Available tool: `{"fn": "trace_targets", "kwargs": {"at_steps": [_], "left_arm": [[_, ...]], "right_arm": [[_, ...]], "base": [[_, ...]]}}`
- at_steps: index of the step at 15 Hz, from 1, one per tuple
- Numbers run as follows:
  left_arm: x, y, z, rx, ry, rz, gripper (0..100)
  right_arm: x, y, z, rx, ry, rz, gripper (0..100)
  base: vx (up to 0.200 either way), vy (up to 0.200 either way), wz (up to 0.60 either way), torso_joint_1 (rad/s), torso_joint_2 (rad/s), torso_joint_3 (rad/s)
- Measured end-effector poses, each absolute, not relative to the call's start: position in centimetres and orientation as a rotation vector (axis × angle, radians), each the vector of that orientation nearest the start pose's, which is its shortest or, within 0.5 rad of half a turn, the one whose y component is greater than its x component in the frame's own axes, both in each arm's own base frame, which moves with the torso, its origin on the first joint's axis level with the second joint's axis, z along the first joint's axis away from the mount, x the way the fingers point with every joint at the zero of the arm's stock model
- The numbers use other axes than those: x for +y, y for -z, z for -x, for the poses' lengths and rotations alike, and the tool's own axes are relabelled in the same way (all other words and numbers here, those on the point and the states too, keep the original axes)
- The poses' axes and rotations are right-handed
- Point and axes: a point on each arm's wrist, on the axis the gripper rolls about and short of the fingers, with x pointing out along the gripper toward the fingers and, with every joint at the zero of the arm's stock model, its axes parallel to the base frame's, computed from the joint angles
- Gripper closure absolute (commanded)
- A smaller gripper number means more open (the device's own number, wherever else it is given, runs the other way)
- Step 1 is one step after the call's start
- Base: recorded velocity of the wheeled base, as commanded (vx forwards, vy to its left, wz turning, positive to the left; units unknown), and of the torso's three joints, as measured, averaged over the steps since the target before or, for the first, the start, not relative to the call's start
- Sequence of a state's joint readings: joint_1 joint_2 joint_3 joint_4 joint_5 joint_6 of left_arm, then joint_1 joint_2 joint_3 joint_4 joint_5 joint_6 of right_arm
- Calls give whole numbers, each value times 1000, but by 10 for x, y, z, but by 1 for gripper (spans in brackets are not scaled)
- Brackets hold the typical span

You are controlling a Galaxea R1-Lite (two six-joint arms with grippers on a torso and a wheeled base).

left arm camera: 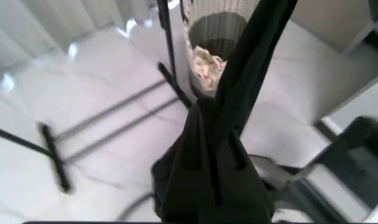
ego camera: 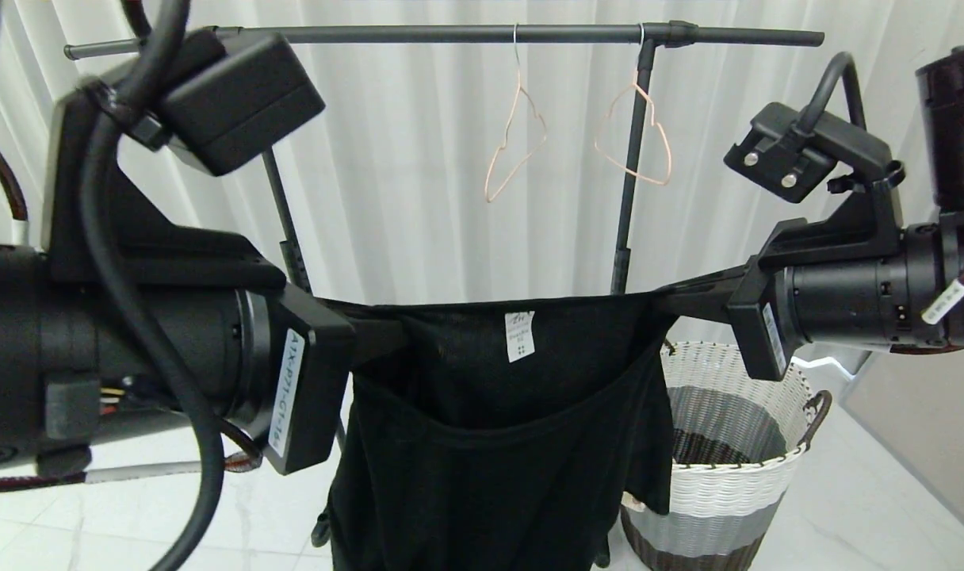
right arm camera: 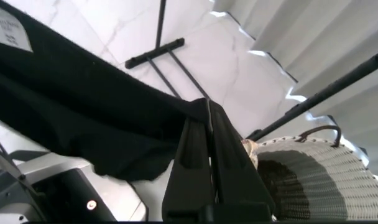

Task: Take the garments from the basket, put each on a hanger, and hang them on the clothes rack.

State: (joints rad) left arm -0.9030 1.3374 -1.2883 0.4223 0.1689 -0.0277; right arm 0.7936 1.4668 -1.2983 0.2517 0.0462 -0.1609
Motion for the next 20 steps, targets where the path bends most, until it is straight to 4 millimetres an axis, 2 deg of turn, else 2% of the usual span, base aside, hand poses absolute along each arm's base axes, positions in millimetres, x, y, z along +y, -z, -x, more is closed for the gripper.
{"fn": "trace_targets", "kwargs": {"at_steps": [2,3,6,8,11,13,17,20], "left_arm": [[-150,-323,-130,352,718,-317,100],[-148,-331,-132,312,717,-346,100],[-147,-346,-135,259,758,-328,100],[-148,-347,-136,257,762,-328,100],[-152,-344,-140,233,775,-409,100],[-160,-346,-149,165,780,-436,100],[-189,-360,-178,-6,863,-378,100],[-204,-366,-193,-39,893,-364,100]], "right_arm": [[171,-310,-171,339,-838,309,100],[166,-320,-169,341,-824,309,100],[154,-358,-163,309,-797,296,100],[152,-368,-163,296,-790,292,100],[149,-369,-160,304,-788,294,100],[141,-365,-152,353,-792,310,100],[121,-364,-114,442,-901,344,100],[122,-362,-97,443,-977,346,100]], "base": [[0,0,0,0,0,0],[0,0,0,0,0,0],[0,0,0,0,0,0],[0,0,0,0,0,0],[0,0,0,0,0,0],[0,0,0,0,0,0],[0,0,0,0,0,0],[0,0,0,0,0,0]]}}
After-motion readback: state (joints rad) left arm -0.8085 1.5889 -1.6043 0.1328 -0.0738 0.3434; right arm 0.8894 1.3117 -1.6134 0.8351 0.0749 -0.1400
